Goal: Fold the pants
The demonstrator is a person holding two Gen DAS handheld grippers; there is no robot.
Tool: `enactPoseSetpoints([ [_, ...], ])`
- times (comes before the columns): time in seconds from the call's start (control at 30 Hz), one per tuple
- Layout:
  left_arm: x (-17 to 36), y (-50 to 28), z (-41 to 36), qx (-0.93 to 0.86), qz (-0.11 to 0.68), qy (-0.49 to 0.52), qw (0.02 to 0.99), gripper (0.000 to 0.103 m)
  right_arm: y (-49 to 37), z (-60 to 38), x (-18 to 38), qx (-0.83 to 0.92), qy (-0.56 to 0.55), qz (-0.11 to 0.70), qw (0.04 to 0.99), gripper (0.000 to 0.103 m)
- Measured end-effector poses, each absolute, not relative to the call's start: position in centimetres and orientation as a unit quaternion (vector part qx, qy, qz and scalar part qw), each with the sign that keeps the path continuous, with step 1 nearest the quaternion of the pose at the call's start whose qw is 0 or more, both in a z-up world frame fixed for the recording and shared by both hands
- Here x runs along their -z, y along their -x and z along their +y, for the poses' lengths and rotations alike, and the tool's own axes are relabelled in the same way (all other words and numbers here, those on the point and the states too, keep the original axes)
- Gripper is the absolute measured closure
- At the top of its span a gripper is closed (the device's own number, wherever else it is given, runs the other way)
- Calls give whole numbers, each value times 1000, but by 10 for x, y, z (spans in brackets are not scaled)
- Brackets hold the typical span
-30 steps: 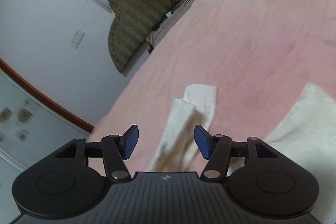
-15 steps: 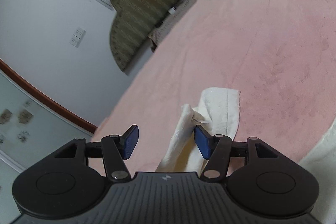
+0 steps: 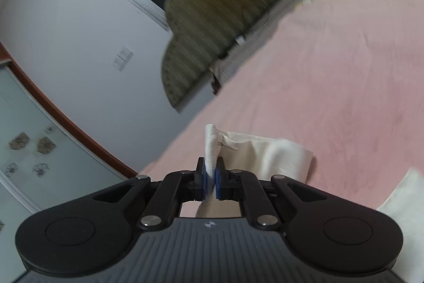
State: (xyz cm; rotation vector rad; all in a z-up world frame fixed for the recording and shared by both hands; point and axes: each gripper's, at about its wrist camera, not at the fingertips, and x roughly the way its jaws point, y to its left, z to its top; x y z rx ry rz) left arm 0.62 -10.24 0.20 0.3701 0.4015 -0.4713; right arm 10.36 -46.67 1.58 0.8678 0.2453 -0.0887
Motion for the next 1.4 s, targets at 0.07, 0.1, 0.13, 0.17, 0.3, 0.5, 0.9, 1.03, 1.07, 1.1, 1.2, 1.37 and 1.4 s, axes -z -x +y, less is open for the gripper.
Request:
enactPoseSetpoints([
  [0.07, -5, -2, -117, 270, 193, -198, 923, 24, -88, -468, -31, 29, -412, 99, 905, 97],
  [0.1, -4, 0, -124, 282, 192, -207, 917, 24, -81, -467, -37, 23, -408, 92, 908, 97],
  [0.13, -3, 1, -132, 291, 190, -216, 912, 24, -73, -468, -43, 19, -405, 86, 910, 97],
  [0.17, -1, 2, -138, 296, 185, -225, 910, 24, -66, -468, -48, 14, -402, 81, 912, 97],
  [0.3, 13, 0, -163, 265, 169, -281, 907, 45, -45, -469, -57, 6, -400, 71, 914, 97],
  [0.5, 22, -24, -167, 256, 217, -272, 902, 89, -45, -487, -48, 24, -426, 104, 898, 97],
  [0.9, -46, -29, -143, 124, 99, -170, 973, 89, 1, -479, -85, -55, -362, -54, 929, 96],
  [1.03, 14, -18, -170, 213, 199, -262, 920, 88, 18, -513, -5, 70, -447, 109, 885, 96],
  [1.07, 22, -15, -172, 221, 213, -269, 913, 88, 27, -518, 13, 74, -470, 115, 872, 96],
  [1.1, 27, -13, -173, 225, 217, -277, 909, 88, 35, -520, 24, 83, -475, 123, 868, 96],
  [1.2, 30, -12, -175, 225, 210, -290, 906, 88, 46, -520, 37, 92, -468, 135, 869, 96],
  [1.37, 27, -16, -173, 229, 228, -270, 907, 88, 46, -521, 27, 92, -458, 139, 873, 96],
  [1.4, 26, -15, -174, 229, 227, -271, 907, 88, 46, -518, 23, 93, -448, 140, 878, 96],
])
